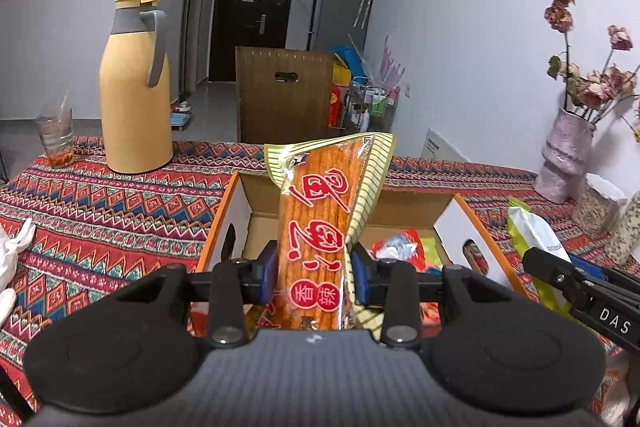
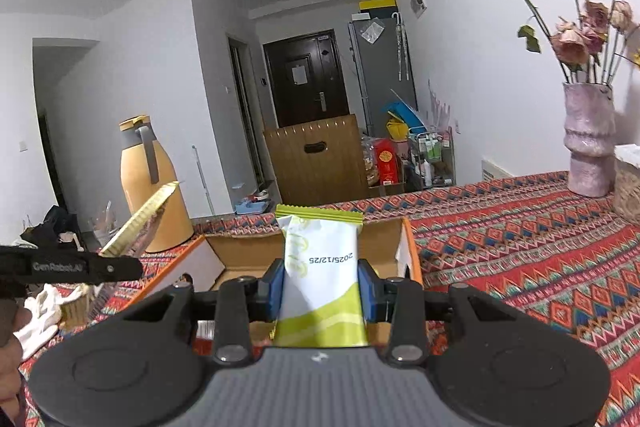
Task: Organize snacks
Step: 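Carry both packets into the box and open both tools to release them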
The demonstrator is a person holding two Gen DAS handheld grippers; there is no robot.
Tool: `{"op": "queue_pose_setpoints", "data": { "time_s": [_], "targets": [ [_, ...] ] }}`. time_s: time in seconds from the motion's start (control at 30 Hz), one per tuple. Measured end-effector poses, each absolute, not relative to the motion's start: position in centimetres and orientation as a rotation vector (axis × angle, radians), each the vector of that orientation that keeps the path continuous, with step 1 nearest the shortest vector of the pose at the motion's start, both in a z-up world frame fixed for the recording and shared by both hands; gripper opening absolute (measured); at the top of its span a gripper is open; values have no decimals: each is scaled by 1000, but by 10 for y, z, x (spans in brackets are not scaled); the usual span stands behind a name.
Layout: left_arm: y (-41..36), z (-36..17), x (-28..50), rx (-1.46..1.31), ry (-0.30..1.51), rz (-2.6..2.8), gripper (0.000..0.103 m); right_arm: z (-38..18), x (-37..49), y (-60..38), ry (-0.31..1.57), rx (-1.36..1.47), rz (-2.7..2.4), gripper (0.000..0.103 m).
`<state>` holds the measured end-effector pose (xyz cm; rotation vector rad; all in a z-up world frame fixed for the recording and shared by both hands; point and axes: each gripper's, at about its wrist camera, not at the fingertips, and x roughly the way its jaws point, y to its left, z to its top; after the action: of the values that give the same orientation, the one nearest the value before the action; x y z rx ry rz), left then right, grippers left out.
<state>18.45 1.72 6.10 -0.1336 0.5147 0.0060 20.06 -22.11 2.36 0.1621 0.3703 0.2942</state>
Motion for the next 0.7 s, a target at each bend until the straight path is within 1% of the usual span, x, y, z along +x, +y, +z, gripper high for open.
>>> {"op": "queue_pose_setpoints", "data": {
  "time_s": [0.3, 0.7],
  "targets": [
    [16, 61, 225, -145, 495, 62, 37, 21, 250, -201, 398, 143, 300, 36],
    [24, 17, 261, -130, 558, 111, 37, -13, 284, -196, 431, 131, 238, 36]
  ]
}}
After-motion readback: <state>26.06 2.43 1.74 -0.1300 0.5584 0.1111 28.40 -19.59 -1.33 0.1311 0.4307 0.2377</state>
